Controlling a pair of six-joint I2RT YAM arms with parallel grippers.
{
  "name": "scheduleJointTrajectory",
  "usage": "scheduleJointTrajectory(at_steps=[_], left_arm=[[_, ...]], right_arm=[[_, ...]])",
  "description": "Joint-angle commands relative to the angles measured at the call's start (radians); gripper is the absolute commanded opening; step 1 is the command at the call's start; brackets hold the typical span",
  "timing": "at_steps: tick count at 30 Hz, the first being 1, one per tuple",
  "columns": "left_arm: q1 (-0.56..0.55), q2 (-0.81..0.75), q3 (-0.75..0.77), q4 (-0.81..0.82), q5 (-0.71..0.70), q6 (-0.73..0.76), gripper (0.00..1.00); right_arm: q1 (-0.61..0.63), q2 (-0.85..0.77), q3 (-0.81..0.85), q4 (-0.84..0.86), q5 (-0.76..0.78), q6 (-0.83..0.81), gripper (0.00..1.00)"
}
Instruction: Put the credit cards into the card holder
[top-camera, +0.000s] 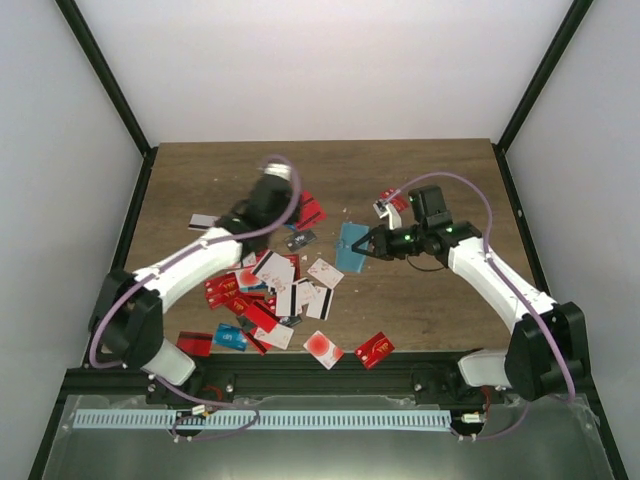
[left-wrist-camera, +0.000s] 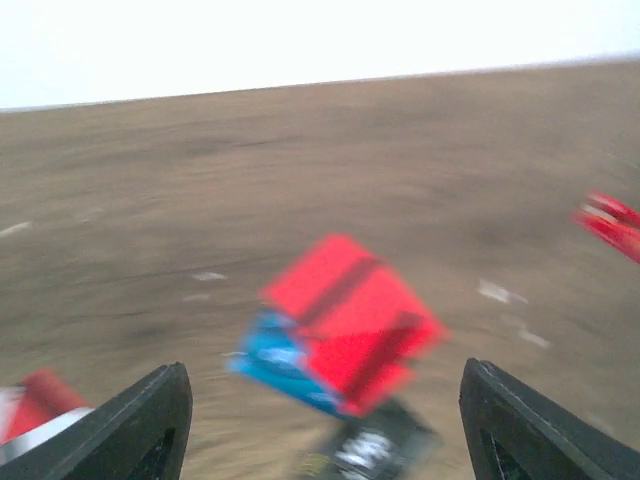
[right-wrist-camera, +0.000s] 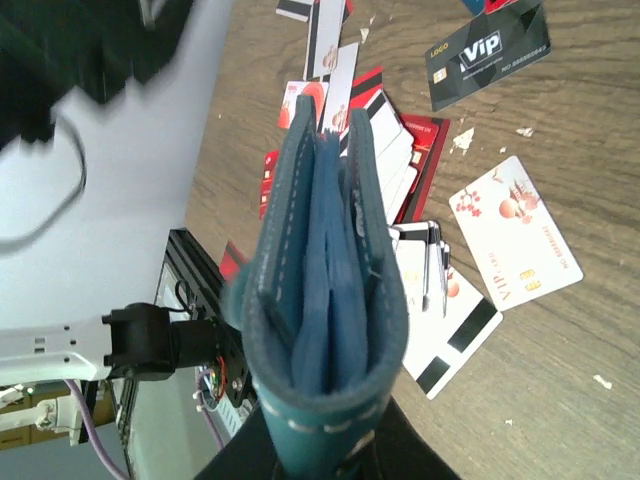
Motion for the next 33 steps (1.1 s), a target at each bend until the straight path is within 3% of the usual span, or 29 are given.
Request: scheduleJointTrajectory(at_steps=[1,9,11,16,22,27,33], left_arm=[[0.157,-0.153,-0.116,0.035,-0.029,-0.148,0.75],[0.142,-0.362,-0.336,0.263,0.602,-0.051,0.84],[0.115,-0.369,-0.356,0.279,0.660,-0.031,0.85],[0.057,-0.286,-0.330,0.260,0.675,-0.023,0.85],[-0.071,-0.180,-0.226,0.181,0.561,-0.029,0.81],[-0.098,-0.114,-0.195,0.165,0.481,-0.046,0.73],[-0.102,-0.048,-0.157,0.165,0.479,-0.044,0.66]], right_arm=[[0.014,-0.033,0.004,-0.055,0.057,0.013,0.01],[0.010,0.003,0.012,-0.008,0.059,0.054,0.01],[0.010,0.013,0.017,0.005,0.046,0.061,0.01],[0.010,0.037,0.024,-0.005,0.048,0.062,0.01],[0.010,0.035,0.017,-0.023,0.100,0.072,0.01],[0.010,0.032,0.011,-0.024,0.107,0.074,0.01],[0.010,0.030,0.009,-0.026,0.105,0.071,0.01]])
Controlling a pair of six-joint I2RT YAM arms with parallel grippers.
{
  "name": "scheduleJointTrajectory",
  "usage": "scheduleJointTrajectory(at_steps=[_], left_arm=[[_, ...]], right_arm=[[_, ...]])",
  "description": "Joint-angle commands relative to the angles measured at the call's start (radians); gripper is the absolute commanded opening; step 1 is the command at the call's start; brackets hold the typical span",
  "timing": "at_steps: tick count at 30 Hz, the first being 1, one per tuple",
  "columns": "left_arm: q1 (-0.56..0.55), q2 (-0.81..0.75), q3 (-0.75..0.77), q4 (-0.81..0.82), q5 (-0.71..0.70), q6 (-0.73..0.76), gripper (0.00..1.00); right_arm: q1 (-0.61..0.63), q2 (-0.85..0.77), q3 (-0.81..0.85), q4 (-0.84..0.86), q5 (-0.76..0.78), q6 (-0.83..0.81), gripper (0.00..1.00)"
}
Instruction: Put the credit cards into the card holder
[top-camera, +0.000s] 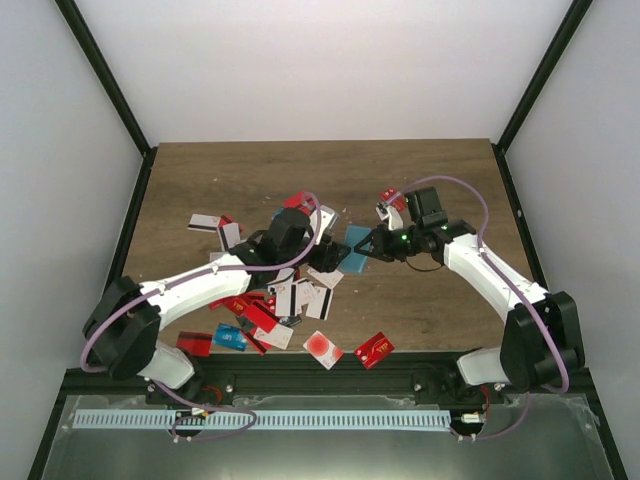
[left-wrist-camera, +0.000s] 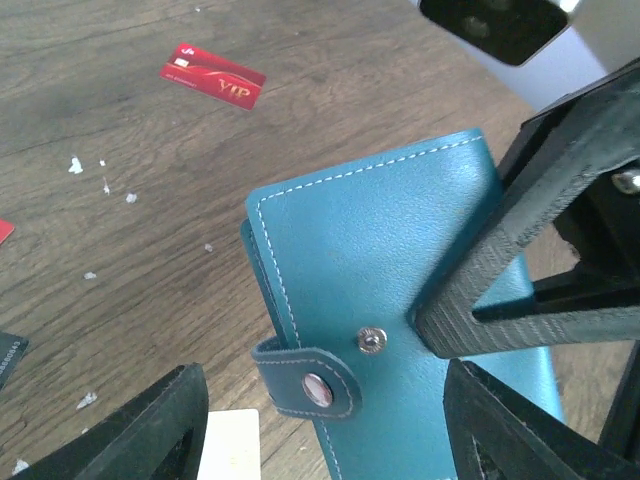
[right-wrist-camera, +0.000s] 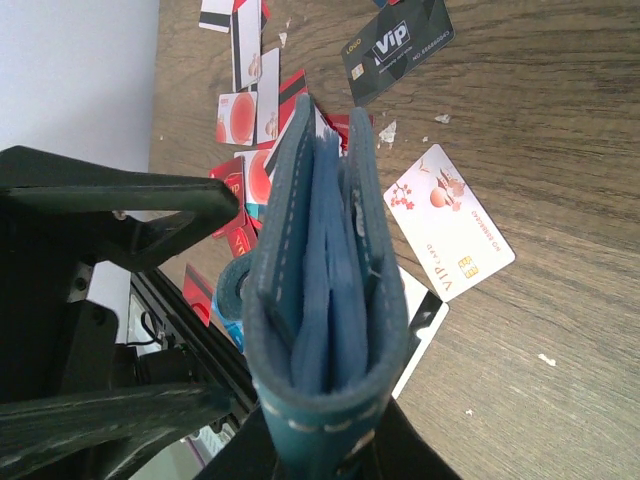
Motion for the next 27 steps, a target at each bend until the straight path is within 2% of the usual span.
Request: scheduleJointTrajectory(at_steps=[1,4,8,10,14,21,25,27], left_arm=[[-0.007,0.048,0.049,-0.011,-0.023,0.000,0.65],[-0.010,0.070,0.057,-0.007,-0.040,-0.003,0.61],[-0.011,0.085,0.058,0.004,-0.079,-0.009,0.45],[-0.011,0.088,0.058,0.008,-0.102,-0.010,0.34],[-0.011,0.088,0.047,0.028,-0.131,-0.009,0.05],[-0.012,0.133,-0.006,0.122,-0.050,-0.061,0.04],[-0.011,0.173,-0.028,0.171,0.007,-0.101,0.04],[-0.012,0.189,-0.035,0.188,0.035,-0.113,0.04]], right_arm=[[0.000,-0.013,0.010,-0.004,0.003,0.004,0.01],[0.000,-0.014,0.004,0.000,0.000,0.003,0.01],[0.001,-0.008,0.001,-0.001,-0.002,-0.003,0.01],[0.001,-0.002,0.001,0.000,-0.002,-0.005,0.01],[0.000,0.005,-0.007,0.003,0.014,-0.010,0.01],[-0.001,0.067,-0.075,0.034,0.093,0.022,0.01],[-0.004,0.109,-0.114,0.056,0.146,0.041,0.17],[-0.007,0.123,-0.133,0.068,0.177,0.050,0.28]])
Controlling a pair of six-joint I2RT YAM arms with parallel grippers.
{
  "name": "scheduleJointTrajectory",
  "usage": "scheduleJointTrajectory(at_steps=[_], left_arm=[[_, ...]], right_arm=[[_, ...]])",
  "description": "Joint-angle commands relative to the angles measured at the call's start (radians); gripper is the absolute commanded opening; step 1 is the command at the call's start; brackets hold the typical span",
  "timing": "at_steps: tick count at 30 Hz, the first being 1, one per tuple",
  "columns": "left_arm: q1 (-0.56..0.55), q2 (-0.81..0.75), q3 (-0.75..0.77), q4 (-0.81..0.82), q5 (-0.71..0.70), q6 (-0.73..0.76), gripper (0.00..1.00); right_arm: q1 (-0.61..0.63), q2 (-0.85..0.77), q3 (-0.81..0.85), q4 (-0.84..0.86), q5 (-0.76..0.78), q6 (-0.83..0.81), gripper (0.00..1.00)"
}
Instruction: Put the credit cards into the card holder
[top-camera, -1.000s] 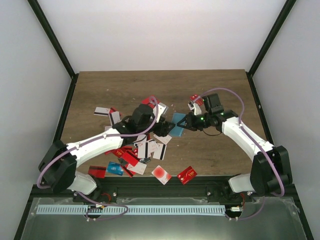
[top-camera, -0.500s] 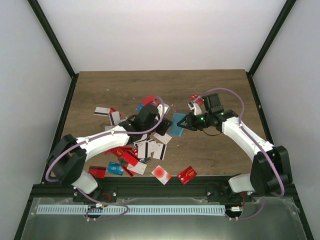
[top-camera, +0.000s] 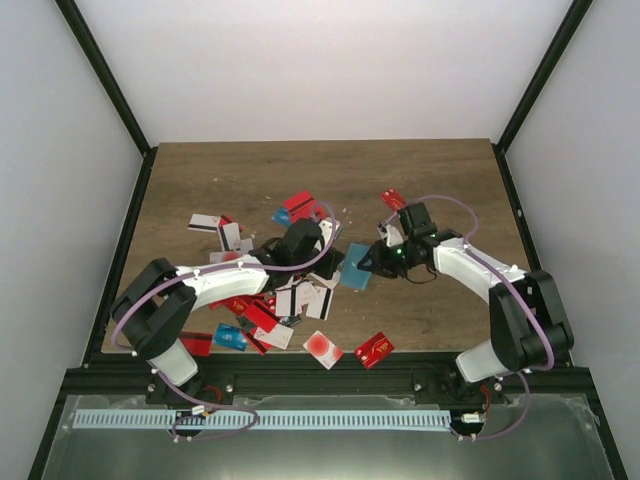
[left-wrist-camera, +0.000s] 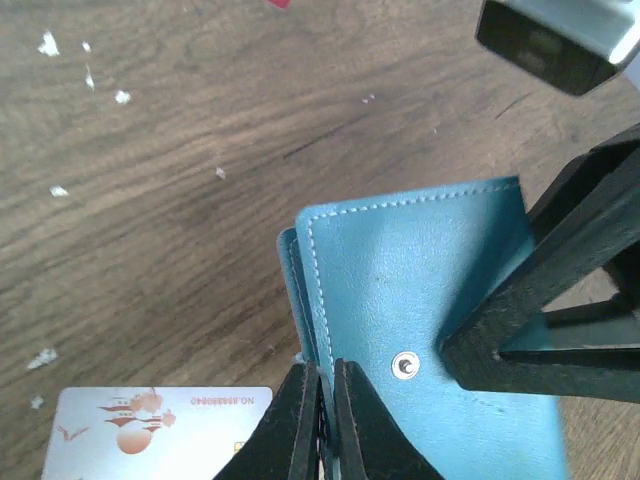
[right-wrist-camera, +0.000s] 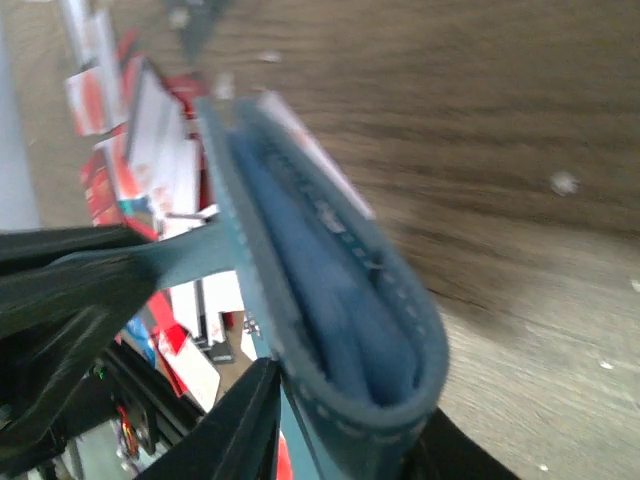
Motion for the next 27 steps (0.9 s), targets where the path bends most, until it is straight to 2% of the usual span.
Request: scheduleJointTrajectory(at_steps=[1,3,6,8,14,20,27], left_arm=[[-0.001,0.032,-0.016,0.110,0.087,-0.050,0.04],[0.000,0.057,-0.017,0.134,0.117,-0.063,0.04],[-0.001,0.097,-0.018,0.156,0.155,-0.083,0.04],[-0.001,0.100,-0.023,0.166,0.165,-0.097,0.04],[-0.003,0.065,-0.033,0.172,0.186,-0.117,0.04],[-0.004,0.024,-0.029,0.171,0.210,-0.135,0.04],[-0.017,-0.010,0.002,0.140,0.215,-0.130,0.04]], right_arm=[[-0.009,0.042,-0.043,0.015,0.107,0.034,0.32],[-0.013,0.062,-0.059,0.023,0.136,0.045,0.39],[-0.015,0.082,-0.071,0.018,0.192,0.058,0.55],[-0.016,0.075,-0.074,0.014,0.221,0.062,0.60],[-0.014,0.020,-0.061,-0.024,0.201,0.045,0.84],[0.002,-0.031,-0.059,-0.027,0.113,0.047,0.91],[0.004,-0.048,-0.072,-0.035,0.172,0.073,0.89]])
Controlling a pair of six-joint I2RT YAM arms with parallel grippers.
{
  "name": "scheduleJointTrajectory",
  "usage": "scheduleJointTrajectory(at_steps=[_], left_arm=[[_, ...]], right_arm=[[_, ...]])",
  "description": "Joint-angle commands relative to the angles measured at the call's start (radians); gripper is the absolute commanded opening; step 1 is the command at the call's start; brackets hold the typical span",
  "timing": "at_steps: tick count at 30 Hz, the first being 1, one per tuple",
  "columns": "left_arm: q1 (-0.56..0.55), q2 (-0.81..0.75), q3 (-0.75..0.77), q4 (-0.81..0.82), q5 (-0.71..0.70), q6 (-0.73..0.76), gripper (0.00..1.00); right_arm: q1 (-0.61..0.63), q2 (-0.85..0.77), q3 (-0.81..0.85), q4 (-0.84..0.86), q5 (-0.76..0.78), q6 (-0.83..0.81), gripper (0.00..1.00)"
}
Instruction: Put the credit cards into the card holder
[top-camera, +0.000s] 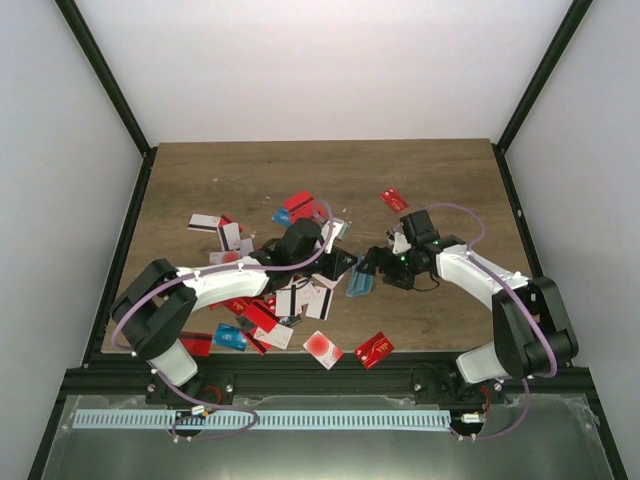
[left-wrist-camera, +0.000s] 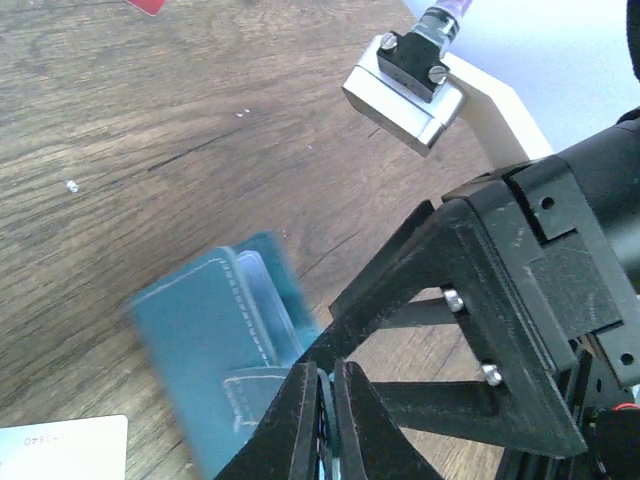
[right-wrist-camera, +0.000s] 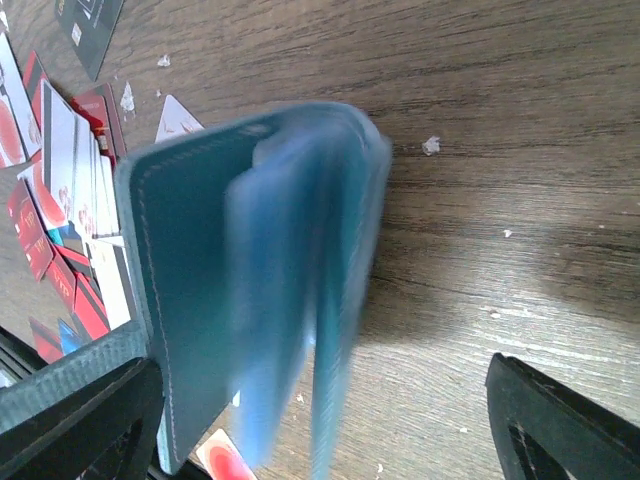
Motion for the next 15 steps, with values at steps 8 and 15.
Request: scheduleJointTrajectory(at_steps=[8,15], left_arm=[[-0.023,0.004,0.060,-0.006,0.017,-0.002,0.04],[-0.030,0.045,0.091,0.045,0.089,-0.030,0.04]], right_arm=[[0.004,-0.046,-0.042,0.004,0.079,0.042,0.85],[-0.018,-0.120,-0.066,-0.010,0.163,0.054,0.81]])
